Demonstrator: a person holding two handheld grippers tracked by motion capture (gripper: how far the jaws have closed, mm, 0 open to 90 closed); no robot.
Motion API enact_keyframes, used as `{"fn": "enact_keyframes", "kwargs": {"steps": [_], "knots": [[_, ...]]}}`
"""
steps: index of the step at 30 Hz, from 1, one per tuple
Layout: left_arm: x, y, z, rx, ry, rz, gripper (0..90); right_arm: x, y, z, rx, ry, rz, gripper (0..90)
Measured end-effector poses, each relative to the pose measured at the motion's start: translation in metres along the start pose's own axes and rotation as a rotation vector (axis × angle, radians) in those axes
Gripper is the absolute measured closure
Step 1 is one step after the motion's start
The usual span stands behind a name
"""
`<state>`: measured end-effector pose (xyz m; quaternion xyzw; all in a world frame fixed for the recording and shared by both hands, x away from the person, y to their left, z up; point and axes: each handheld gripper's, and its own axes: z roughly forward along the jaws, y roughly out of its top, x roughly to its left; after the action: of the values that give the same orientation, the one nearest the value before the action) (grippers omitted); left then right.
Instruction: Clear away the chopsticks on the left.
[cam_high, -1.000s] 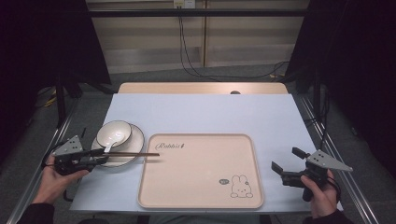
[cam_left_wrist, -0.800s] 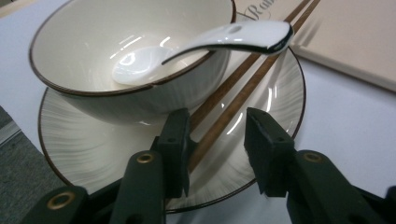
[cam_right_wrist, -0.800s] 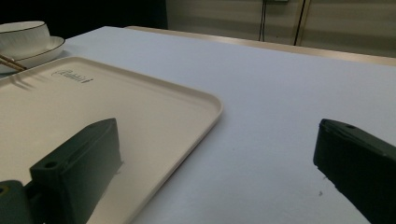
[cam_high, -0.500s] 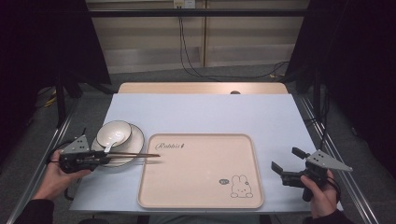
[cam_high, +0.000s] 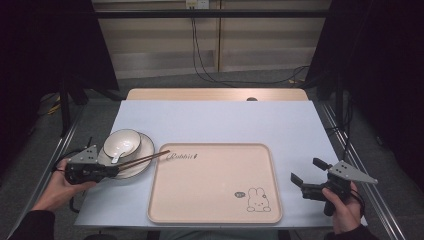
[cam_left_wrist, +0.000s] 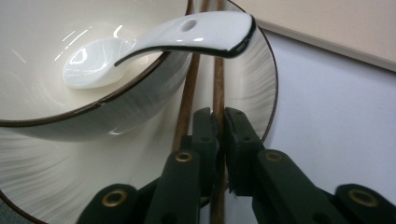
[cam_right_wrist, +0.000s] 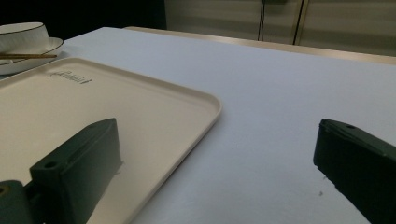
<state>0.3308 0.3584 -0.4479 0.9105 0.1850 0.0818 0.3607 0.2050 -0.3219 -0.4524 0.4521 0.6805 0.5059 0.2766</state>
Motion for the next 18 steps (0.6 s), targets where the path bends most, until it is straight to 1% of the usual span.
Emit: {"fn": "enact_keyframes", "kwargs": {"steps": [1, 2, 3, 4, 5, 6, 8, 9, 10, 11, 12, 13, 15, 16, 17, 18], "knots": [[0.0, 0.0, 0.0, 0.0, 0.0, 0.0, 84.3, 0.0, 0.0, 0.0, 0.0, 0.0, 0.0, 0.7], [-0.001, 0.0, 0.0, -0.004, 0.005, -0.01, 84.4, 0.0, 0.0, 0.0, 0.001, 0.001, 0.003, 0.7], [-0.001, -0.001, -0.001, -0.001, 0.006, -0.002, 84.5, 0.0, 0.0, 0.0, -0.001, 0.001, 0.004, 0.7], [-0.001, 0.0, -0.002, 0.013, 0.007, -0.005, 84.5, 0.0, 0.0, 0.0, -0.001, 0.001, 0.004, 0.7], [-0.001, 0.0, -0.002, -0.012, -0.009, -0.026, 84.5, 0.0, 0.0, 0.0, -0.001, 0.001, 0.005, 0.6], [-0.001, 0.0, -0.002, -0.012, -0.009, -0.026, 84.5, 0.0, 0.0, 0.0, -0.001, 0.001, 0.005, 0.6], [-0.003, 0.001, -0.004, -0.026, -0.013, -0.042, 84.6, 0.0, 0.0, 0.0, -0.001, 0.001, 0.005, 0.6], [-0.004, 0.002, -0.005, -0.026, -0.011, -0.047, 84.6, 0.0, 0.0, 0.0, -0.003, -0.001, 0.005, 0.6], [-0.005, 0.003, -0.006, -0.042, -0.014, -0.052, 84.6, 0.0, 0.0, 0.0, -0.003, 0.001, 0.005, 0.7], [-0.005, 0.005, -0.007, -0.025, -0.014, -0.049, 84.6, 0.0, 0.0, 0.0, -0.004, -0.001, 0.005, 0.6], [-0.009, 0.008, -0.009, -0.036, -0.015, -0.051, 84.6, 0.0, 0.0, 0.0, -0.005, 0.0, 0.004, 0.7], [-0.011, 0.009, -0.01, -0.041, -0.026, -0.054, 84.6, 0.0, 0.0, 0.0, -0.007, -0.002, 0.0, 0.7], [-0.013, 0.011, -0.01, -0.046, -0.026, -0.06, 84.6, 0.0, 0.0, 0.0, -0.005, 0.0, 0.008, 0.7], [-0.015, 0.012, -0.011, -0.054, -0.029, -0.073, 84.6, 0.0, 0.0, 0.0, -0.006, 0.0, 0.006, 0.7], [-0.016, 0.014, -0.012, -0.055, -0.025, -0.077, 84.6, 0.0, 0.0, 0.0, -0.006, 0.0, 0.001, 0.6], [-0.02, 0.016, -0.012, -0.081, -0.032, -0.106, 84.6, 0.0, 0.0, 0.0, -0.007, 0.002, 0.002, 0.6]]}}
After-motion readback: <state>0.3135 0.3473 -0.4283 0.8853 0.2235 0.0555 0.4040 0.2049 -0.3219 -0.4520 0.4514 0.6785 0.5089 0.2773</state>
